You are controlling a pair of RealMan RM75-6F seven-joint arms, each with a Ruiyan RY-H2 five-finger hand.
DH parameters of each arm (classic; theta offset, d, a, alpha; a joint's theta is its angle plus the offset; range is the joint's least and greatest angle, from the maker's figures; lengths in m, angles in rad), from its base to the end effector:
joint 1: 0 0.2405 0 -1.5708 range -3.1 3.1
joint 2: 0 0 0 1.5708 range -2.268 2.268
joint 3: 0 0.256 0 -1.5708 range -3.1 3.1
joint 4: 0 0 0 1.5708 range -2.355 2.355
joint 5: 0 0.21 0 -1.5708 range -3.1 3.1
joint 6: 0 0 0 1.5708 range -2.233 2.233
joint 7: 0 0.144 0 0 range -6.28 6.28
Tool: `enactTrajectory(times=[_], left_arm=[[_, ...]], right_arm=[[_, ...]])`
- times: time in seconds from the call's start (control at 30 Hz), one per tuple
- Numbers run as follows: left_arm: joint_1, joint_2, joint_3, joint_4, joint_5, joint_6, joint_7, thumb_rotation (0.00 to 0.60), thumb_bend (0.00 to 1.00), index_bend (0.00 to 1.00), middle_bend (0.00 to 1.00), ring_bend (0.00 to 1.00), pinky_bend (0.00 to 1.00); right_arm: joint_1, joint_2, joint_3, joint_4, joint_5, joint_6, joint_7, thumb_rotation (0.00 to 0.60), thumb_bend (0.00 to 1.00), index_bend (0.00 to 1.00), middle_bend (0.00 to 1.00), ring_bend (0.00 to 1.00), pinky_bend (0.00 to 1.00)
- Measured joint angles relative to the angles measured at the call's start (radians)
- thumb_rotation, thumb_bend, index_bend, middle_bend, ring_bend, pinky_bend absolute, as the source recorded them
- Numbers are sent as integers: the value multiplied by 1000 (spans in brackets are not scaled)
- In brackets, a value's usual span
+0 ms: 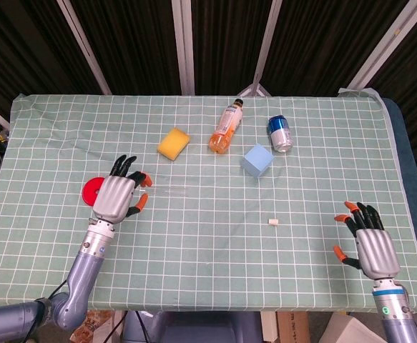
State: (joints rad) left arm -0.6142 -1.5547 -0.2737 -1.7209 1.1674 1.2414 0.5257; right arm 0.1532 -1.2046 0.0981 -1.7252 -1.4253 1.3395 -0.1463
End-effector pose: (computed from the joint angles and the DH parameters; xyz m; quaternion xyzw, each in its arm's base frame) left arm -0.1136 0.3143 0.0268 -0.6592 -0.3548 -0.4657 0.4719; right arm -0.2764 -0.2064 0.1126 0.6078 -0.4280 0.3849 0.5470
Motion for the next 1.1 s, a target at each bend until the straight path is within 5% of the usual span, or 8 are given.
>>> enactTrajectory(times=[0.57,1.1], left_arm=[[-52,94,-48,-26,10,-63,-93,600,669,498,498,94,0],[-65,117,-29,5,10,-78,-155,600,669,498,498,94,0]], right_arm=[[176,-284,100,9,293,-131,-315,600,312,414,144,0,0],[276,-417,138,149,437,-166,-404,600,329,468,163,0,0]])
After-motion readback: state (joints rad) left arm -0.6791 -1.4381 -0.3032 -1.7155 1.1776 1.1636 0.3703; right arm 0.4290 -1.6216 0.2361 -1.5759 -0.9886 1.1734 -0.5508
